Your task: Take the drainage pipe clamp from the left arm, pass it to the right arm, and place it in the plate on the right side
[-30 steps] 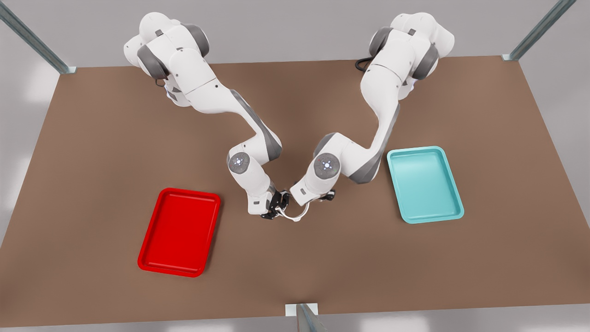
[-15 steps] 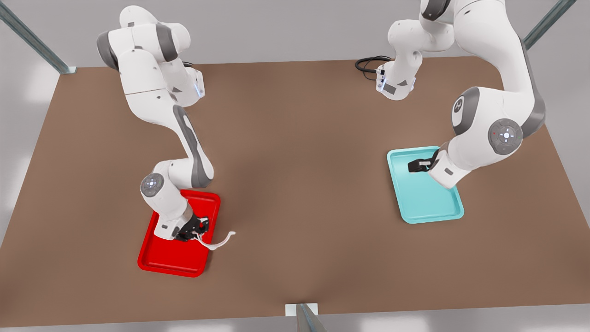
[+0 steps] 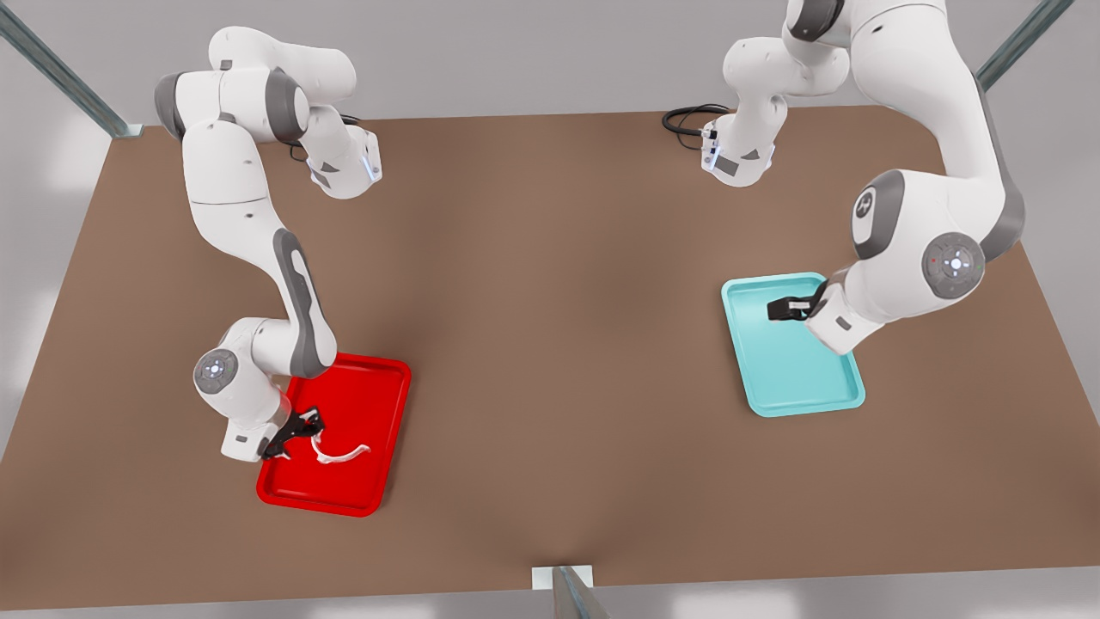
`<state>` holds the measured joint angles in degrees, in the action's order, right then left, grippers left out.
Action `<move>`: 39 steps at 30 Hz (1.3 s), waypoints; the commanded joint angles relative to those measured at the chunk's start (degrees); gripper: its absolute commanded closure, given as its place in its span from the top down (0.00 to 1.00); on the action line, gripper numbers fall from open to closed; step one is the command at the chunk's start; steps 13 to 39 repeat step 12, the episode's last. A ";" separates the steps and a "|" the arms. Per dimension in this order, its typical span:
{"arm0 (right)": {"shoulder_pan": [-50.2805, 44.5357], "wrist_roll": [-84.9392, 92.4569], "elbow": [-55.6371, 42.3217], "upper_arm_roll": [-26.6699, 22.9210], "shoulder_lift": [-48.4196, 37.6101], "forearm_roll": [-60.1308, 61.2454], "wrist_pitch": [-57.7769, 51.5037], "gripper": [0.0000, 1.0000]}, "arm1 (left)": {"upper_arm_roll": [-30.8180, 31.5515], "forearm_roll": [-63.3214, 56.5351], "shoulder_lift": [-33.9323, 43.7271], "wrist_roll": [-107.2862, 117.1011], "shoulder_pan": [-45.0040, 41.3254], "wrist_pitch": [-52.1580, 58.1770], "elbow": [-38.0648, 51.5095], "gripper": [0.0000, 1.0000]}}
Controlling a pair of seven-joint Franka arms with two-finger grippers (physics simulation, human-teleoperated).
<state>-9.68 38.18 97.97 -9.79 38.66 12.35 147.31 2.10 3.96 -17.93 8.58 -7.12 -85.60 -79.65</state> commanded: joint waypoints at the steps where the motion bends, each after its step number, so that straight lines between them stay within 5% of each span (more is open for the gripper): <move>1: -0.07 14.12 -0.41 0.03 0.01 1.27 -0.53 1.00 | 0.01 -0.01 0.00 -3.92 0.09 -0.36 0.03 1.00; 3: -0.60 10.44 -6.46 0.12 -3.85 1.44 -17.20 1.00 | 0.01 -0.01 0.00 -4.10 0.35 -0.27 0.03 1.00; 6: -0.69 -37.46 -11.31 -0.58 -17.73 -9.36 -57.02 1.00 | 0.01 -0.01 0.18 -4.19 0.44 0.25 0.03 1.00; 7: -0.69 -39.14 -9.99 -0.85 -24.76 -11.12 -63.81 1.00 | 0.01 -0.01 0.18 -4.54 0.44 0.25 0.03 1.00; 9: -0.69 -39.93 -6.21 -0.50 -34.79 -13.76 -66.62 1.00 | 0.01 -0.01 0.18 -4.80 0.44 0.25 0.03 1.00; 39: -0.78 -39.93 -7.26 -0.32 -34.88 -11.92 -67.68 1.00 | 0.01 -0.27 0.09 -4.89 0.53 0.43 0.03 1.00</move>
